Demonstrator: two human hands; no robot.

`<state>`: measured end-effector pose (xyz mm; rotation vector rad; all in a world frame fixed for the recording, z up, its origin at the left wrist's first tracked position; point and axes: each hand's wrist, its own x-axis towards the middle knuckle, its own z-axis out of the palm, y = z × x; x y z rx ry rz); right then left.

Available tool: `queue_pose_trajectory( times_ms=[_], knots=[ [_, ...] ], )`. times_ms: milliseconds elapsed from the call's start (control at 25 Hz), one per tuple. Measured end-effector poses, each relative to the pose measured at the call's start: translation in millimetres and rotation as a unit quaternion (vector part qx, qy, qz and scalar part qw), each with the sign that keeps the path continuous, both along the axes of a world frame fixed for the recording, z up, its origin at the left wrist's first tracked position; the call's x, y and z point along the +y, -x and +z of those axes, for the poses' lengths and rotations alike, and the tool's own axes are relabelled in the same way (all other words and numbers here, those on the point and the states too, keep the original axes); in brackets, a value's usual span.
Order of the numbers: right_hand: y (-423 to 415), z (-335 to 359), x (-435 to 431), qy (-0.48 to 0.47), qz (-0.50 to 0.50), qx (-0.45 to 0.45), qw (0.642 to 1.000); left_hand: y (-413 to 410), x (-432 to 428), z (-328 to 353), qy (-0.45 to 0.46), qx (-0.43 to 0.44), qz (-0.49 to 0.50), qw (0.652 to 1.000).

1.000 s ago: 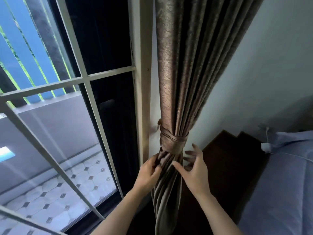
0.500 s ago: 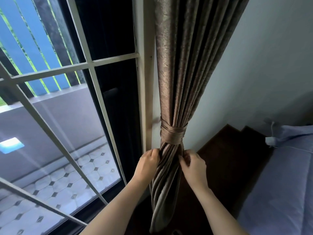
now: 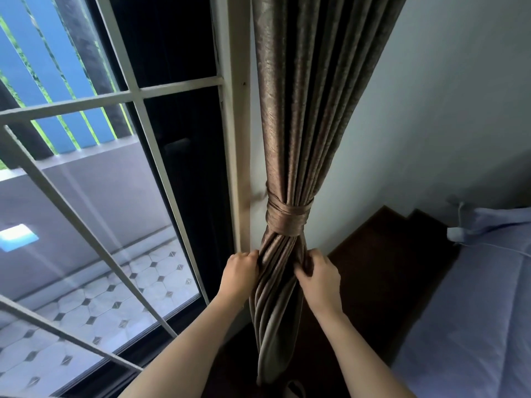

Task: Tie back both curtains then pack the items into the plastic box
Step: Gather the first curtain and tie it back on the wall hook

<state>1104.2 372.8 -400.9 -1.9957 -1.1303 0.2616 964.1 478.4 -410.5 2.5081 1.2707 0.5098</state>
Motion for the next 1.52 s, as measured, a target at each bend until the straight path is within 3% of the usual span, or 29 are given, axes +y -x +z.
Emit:
queue_pose_trajectory(
  times_ms=[120,240,400,480,680,840,920,1040,1160,1240,1400,1520],
  knots=[
    [-0.8,-2.8,-1.6,0.014,-0.002,-0.051,0.999,4.8,-11.5,-10.0,-0.047,0.05,0.014,0.998],
    [3.6,-1.6,-3.2,0.017,0.005,-0.053,0.998,3.0,-15.2,-12.2,-0.024,-0.002,0.006,1.0],
    [-0.9,-14.1,-13.6,0.057,0.052,0.029,0.997,-2.7,-29.9,-14.3,0.215,-0.11,-0.035,0.97],
    [-8.2,-23.4,-22.6,0.098,0.064,0.027,0.993,-3.9,-34.0,-15.9,0.258,-0.129,-0.012,0.957],
    [-27.4,-21.9,-20.6,0.129,0.074,-0.022,0.989,-3.3,-25.3,-23.4,0.188,-0.039,0.072,0.979],
    [-28.3,-30.2,-23.5,0.136,0.07,-0.08,0.985,9.6,-27.4,-35.3,0.113,0.059,0.076,0.989],
    [-27.0,-26.6,-18.4,0.162,0.085,-0.11,0.977,9.4,-21.1,-29.5,0.123,0.08,0.089,0.985],
    [-19.1,-15.0,-10.3,0.146,0.093,-0.075,0.982,2.0,-19.8,-11.3,0.164,0.038,0.061,0.984],
    [-3.2,-4.1,-8.2,-0.04,0.079,-0.018,0.996,6.4,-23.4,5.5,0.141,-0.155,0.07,0.975],
    [4.3,2.1,-1.9,-0.115,0.069,-0.023,0.991,10.6,-24.0,14.6,0.106,-0.221,0.06,0.968],
    [3.5,15.5,18.8,-0.075,0.034,-0.008,0.997,13.3,-16.3,21.2,-0.018,-0.15,0.025,0.988],
    [2.8,15.5,23.6,-0.071,0.034,-0.032,0.996,15.6,-9.8,21.6,-0.061,-0.135,0.0,0.989]
  ],
)
